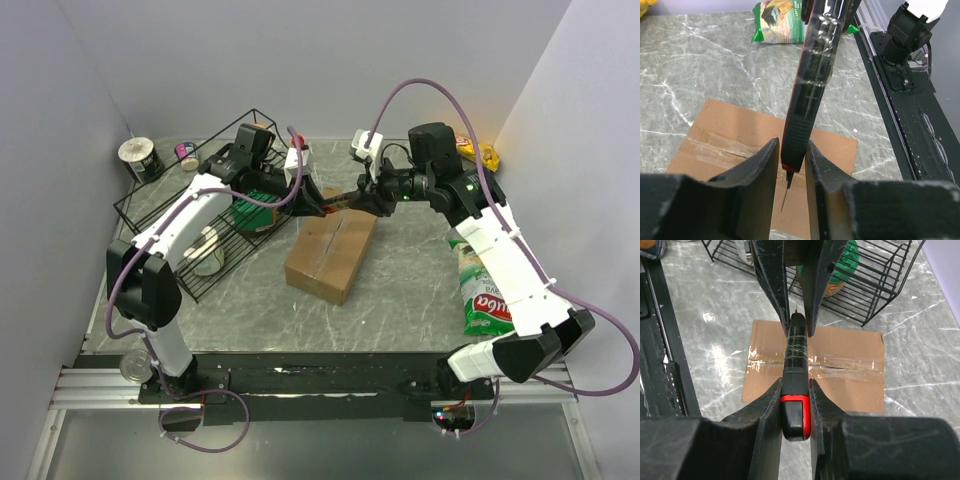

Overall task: Unpack the express box
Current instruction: Pick up the knife from the center of the board.

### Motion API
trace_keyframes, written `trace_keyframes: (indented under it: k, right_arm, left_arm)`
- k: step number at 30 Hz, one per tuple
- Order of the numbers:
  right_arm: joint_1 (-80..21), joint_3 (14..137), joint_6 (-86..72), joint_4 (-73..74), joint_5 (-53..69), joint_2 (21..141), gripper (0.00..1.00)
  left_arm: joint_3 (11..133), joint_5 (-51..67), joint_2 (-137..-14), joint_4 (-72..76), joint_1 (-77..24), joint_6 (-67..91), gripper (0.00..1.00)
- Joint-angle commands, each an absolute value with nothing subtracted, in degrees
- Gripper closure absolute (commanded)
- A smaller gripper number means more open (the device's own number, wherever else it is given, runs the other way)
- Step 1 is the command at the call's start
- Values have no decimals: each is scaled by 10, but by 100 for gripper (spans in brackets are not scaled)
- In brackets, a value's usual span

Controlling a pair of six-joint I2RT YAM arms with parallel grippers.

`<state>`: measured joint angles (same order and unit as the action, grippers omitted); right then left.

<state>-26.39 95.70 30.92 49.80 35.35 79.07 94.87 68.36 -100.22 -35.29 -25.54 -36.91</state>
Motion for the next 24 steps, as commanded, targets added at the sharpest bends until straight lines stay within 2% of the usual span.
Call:
trace_keyframes:
  k: [1, 3, 4, 5, 7, 8, 10, 11, 13, 14, 15, 17, 19, 20, 22, 24]
  right_arm:
    - [-265, 984, 287, 470, 377, 795, 100]
    - [-265, 982, 282, 467, 379, 797, 100]
    - [-265, 983, 278, 463, 380, 799, 100]
    - [-265, 984, 273, 460, 380, 801, 100]
    - [-265, 989, 267, 455, 383, 803, 100]
    - [-264, 991, 267, 456, 385, 806, 100]
    - [-265, 991, 282, 462, 401, 808, 100]
    - [-258, 991, 286, 470, 405, 807, 84]
    - [-228, 994, 273, 475, 461, 802, 63]
    - [-179, 998, 262, 478, 501, 802, 45]
    - [-156, 999, 238, 478, 534, 801, 38]
    - [-119, 993, 230, 480, 604, 796, 28]
    - [-104, 989, 263, 505, 627, 788, 26]
    - [-104, 984, 271, 506, 645, 783, 24]
    - [-111, 949, 226, 442, 650, 763, 21]
    - [-131, 929, 200, 397, 642, 753, 20]
  left_arm:
    - [971, 713, -1006, -356, -258, -399, 67]
    - [969, 713, -1006, -354, -258, -399, 69]
    - [969, 714, -1006, -353, -258, -396, 74]
    - [972, 716, -1009, -358, -258, -397, 84]
    - [975, 720, -1012, -365, -258, -401, 91]
    - [974, 722, -1011, -364, -258, -403, 99]
    - [976, 725, -1010, -362, -256, -399, 99]
    - [981, 729, -1009, -359, -254, -389, 99]
    - [994, 742, -1009, -352, -241, -374, 99]
    - [998, 757, -1008, -349, -235, -356, 99]
    - [1001, 762, -1007, -332, -230, -342, 99]
    - [998, 777, -999, -310, -221, -303, 99]
    - [965, 782, -988, -233, -220, -263, 99]
    - [947, 786, -974, -181, -220, -186, 99]
    - [884, 790, -960, -12, -221, -94, 99]
    - [856, 788, -947, 67, -224, -4, 99]
